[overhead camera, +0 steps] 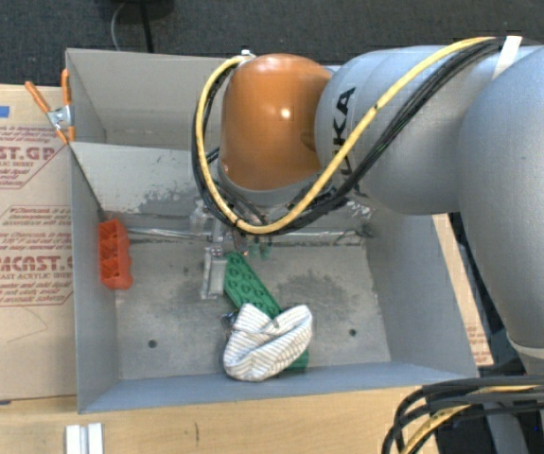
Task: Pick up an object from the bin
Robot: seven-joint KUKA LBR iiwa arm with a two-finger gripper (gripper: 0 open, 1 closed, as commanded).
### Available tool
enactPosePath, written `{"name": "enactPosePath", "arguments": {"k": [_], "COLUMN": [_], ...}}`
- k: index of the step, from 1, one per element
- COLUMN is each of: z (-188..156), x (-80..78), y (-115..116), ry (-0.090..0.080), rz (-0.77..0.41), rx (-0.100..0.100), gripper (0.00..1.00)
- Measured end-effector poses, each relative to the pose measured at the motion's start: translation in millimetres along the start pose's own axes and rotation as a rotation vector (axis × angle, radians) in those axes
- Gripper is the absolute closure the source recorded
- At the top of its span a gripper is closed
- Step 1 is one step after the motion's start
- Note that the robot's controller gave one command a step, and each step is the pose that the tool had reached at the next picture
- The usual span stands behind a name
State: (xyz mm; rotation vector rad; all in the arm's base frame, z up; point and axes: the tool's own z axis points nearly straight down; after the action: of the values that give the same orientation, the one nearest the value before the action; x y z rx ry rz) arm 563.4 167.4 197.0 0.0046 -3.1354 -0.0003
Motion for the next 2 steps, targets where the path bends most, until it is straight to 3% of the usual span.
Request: {"name": "enactPosePath", "arguments": {"k": [1, 2], "z": [-1.9, -35.7], "x": [-0.1, 2.6], "y": [-0.3, 10.3], "ry": [-0.002, -0.002], "rz": [0.001, -0.088], "rx": [0.0, 0.001], "gripper": [0.0, 0.0]}}
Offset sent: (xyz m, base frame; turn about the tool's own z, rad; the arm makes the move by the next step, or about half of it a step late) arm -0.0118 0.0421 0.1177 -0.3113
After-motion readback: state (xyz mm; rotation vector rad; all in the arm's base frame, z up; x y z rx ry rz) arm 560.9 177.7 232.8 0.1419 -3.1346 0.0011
